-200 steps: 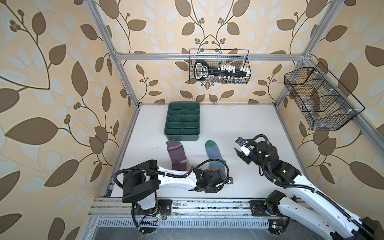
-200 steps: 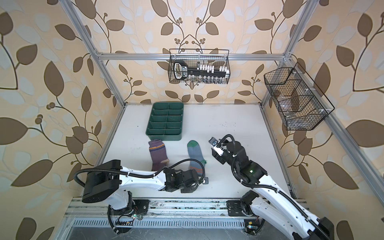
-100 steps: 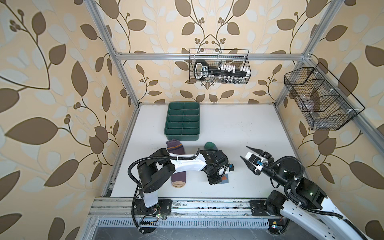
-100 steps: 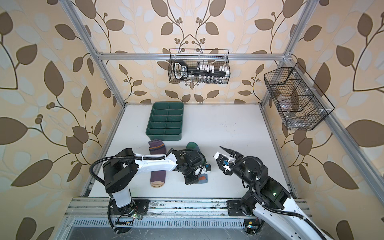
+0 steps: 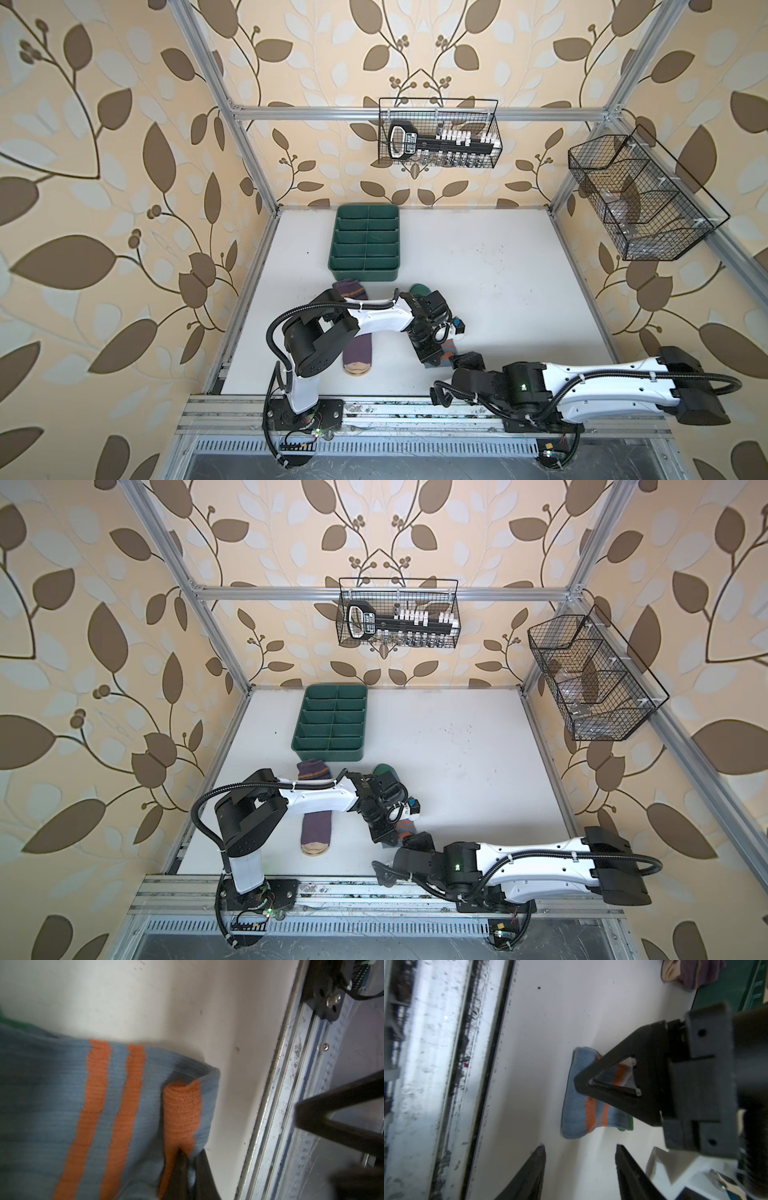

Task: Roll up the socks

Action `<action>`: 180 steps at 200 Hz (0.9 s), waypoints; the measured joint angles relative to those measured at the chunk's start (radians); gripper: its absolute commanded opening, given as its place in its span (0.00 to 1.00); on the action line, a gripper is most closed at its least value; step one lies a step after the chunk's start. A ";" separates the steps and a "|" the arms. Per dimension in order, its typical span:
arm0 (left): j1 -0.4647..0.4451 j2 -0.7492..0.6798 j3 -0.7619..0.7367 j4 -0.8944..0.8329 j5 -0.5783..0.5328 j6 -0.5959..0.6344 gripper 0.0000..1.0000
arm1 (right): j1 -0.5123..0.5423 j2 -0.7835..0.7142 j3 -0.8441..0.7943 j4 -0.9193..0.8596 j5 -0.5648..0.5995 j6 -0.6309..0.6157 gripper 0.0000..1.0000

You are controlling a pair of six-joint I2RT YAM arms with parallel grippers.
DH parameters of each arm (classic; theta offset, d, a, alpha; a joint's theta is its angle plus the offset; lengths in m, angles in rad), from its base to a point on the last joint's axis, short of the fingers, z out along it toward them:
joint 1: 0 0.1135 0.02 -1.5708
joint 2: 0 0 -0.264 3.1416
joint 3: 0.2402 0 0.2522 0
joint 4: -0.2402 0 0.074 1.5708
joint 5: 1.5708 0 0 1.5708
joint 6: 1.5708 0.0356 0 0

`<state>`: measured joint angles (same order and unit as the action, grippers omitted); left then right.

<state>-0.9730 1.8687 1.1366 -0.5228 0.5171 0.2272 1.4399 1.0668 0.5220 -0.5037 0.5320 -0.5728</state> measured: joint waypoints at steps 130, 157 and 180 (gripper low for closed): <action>0.006 0.005 0.005 -0.005 0.008 -0.003 0.00 | -0.187 0.272 -0.035 0.289 -0.066 -0.005 0.19; 0.019 0.005 0.005 -0.015 0.011 -0.008 0.03 | -0.189 0.285 -0.018 0.257 -0.092 0.013 0.01; 0.025 0.000 0.004 -0.019 0.003 -0.010 0.13 | -0.199 0.291 0.006 0.218 -0.128 0.032 0.00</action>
<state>-0.9482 1.8683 1.1408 -0.5423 0.5205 0.2173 1.2411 1.3582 0.5278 -0.2855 0.4038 -0.5407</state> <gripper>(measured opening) 0.094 0.060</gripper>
